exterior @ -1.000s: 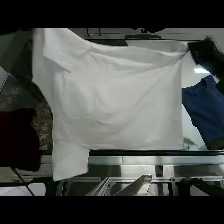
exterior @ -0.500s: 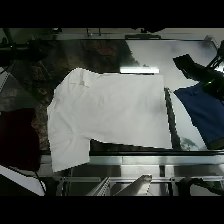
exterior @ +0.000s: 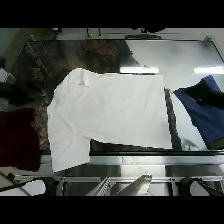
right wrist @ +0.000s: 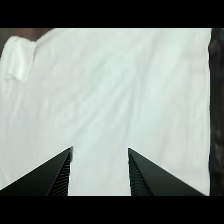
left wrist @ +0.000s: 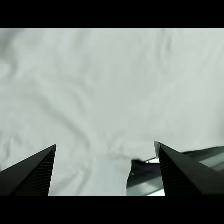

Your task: Fold the shirts.

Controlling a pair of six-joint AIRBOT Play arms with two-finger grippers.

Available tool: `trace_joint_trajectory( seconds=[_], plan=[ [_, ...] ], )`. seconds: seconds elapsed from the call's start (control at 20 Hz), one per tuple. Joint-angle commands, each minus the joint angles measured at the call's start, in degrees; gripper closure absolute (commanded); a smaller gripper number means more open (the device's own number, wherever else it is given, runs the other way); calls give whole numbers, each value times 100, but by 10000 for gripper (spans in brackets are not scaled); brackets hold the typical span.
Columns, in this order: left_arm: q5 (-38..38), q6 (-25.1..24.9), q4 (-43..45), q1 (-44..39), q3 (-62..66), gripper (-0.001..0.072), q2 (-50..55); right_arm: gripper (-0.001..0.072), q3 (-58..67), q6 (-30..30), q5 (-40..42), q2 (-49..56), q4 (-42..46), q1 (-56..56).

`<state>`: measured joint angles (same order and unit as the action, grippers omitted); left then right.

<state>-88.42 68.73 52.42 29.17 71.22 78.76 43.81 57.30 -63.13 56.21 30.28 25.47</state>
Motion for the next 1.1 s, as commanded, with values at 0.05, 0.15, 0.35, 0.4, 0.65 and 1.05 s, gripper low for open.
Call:
trace_joint_trajectory(
  seconds=[0.05,0.15,0.35,0.4,0.65,1.05],
  plan=[
    [385,238,955,479,-2221,-2,-966,320,-1346,221,-269,-1023,190,192],
    [649,133,951,619,-2627,15,-922,323,-1508,256,-227,-1069,205,192],
    [1038,-142,935,645,-2667,15,-286,355,-1508,254,-295,-1069,190,192],
    [1060,-149,940,645,-2511,15,-48,354,-1508,254,-334,-1069,195,192],
    [730,-339,636,619,-1963,15,723,354,-1508,249,-271,-1067,212,192],
    [586,-1180,-212,549,-2184,15,1167,354,-1506,227,-120,-1067,214,192]
  ],
)
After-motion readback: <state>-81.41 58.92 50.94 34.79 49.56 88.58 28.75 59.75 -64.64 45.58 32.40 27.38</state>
